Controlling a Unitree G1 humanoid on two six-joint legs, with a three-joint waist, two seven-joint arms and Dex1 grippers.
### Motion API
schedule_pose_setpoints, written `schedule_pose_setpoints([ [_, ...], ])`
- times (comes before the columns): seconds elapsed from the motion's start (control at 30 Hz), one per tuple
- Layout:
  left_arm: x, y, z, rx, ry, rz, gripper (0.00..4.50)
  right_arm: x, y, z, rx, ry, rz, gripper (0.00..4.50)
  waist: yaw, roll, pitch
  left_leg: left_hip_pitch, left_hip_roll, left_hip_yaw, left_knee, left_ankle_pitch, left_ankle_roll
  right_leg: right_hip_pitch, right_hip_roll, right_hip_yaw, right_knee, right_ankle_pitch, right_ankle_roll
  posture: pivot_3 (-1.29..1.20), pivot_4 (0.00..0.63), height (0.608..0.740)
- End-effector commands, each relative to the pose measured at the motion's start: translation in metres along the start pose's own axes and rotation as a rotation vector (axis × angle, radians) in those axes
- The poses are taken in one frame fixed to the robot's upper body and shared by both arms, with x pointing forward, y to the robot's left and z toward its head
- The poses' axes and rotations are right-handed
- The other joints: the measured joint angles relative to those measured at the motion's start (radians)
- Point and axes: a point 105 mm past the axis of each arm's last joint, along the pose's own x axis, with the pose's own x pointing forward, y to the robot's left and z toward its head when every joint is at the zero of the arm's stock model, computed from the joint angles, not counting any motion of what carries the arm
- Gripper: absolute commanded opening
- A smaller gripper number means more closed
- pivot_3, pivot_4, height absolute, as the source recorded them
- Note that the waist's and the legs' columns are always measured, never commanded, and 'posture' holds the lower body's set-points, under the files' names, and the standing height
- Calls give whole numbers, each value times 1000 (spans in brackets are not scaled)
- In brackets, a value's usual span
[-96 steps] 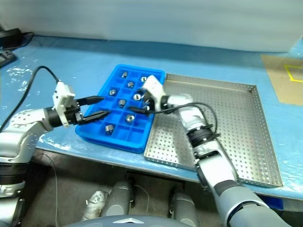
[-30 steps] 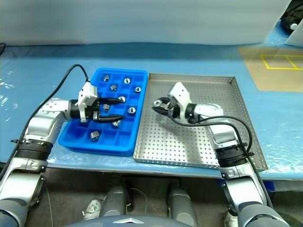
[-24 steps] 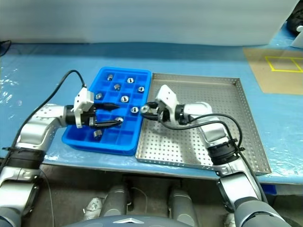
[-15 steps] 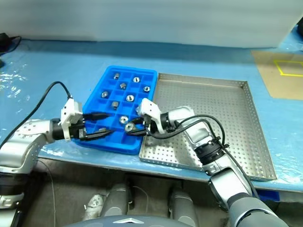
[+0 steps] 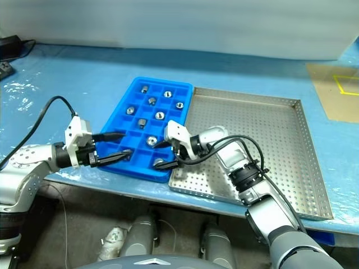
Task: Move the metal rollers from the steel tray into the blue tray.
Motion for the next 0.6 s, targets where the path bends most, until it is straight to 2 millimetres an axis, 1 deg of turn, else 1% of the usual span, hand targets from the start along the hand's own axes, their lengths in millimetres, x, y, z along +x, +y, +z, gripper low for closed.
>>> schedule_pose_setpoints([
  [0.03,5,2,9,36,-22,-31,3625,-9,-10,11,-38,-31,-73,3649,-1,0,0,0,0,0,0,0,0,0,0,0,0,0,0,158,150,740],
  [0.13,10,4,10,43,-26,-49,3625,-15,-13,15,-32,-54,-108,3649,-5,0,0,0,0,1,0,2,-3,0,0,0,1,0,0,132,150,740],
  [0.2,17,8,12,50,-33,-71,3625,-24,-17,20,-23,-79,-162,3649,-6,0,0,0,0,1,0,2,-4,0,0,0,1,0,0,78,150,740],
  [0.4,45,18,18,78,-70,-143,3625,-60,-27,24,-18,-92,-332,3649,-13,0,0,0,-1,1,1,3,-5,1,0,1,1,0,0,-35,150,740],
  [0.5,65,25,18,104,-77,-163,3625,-80,-30,20,-30,-67,-432,3649,-19,0,0,1,-1,2,1,3,-5,1,1,1,1,0,1,-119,150,740],
  [0.6,83,27,18,108,-98,-193,3625,-102,-30,14,-1,-68,-534,3649,-35,0,0,0,-1,2,1,3,-5,1,2,1,1,1,1,-160,150,740],
])
